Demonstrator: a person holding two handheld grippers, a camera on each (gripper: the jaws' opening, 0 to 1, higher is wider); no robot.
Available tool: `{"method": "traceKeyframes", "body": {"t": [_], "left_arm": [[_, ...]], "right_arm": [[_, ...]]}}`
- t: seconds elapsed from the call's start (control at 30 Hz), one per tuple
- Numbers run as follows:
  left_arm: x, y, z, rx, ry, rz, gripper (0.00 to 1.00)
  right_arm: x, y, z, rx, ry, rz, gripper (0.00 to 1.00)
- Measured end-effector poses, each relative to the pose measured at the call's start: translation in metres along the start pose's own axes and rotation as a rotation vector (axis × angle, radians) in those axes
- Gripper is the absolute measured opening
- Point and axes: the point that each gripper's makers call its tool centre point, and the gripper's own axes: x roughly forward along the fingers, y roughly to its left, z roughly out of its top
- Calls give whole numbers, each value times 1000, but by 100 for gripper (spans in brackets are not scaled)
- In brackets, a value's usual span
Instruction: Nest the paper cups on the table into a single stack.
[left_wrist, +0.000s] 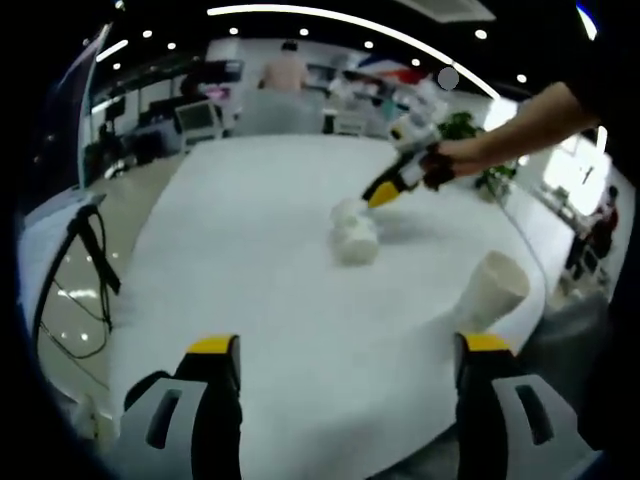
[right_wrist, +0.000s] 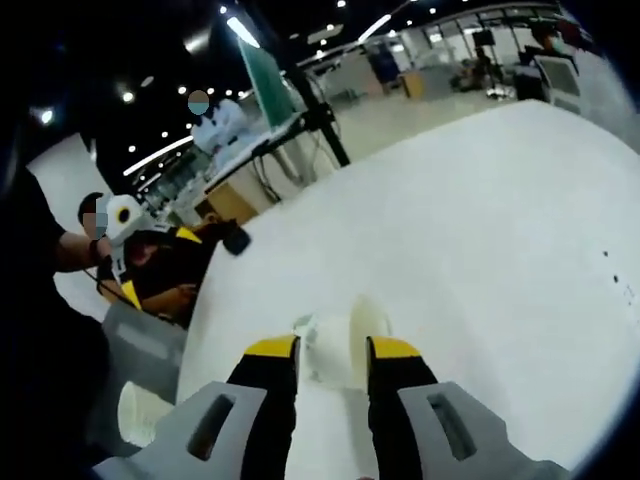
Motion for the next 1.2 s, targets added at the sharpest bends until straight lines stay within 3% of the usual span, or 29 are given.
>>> {"method": "traceKeyframes", "body": {"t": [0.57,0.67,0.93,1.2], "left_arm": [[4,1,7,8,-5,0,87],[4,1,11,11,-12,1,87],[6,-1,15,20,-13,-5,87],[2,-1,18,31,-22,-6,86]], "right_arm": [[-2,8,-3,86,-22,72,5],[-3,11,-5,35,-10,74,3],[-3,25,0,70,-38,129,0],[-3,44,2,25,-41,153,0]]}}
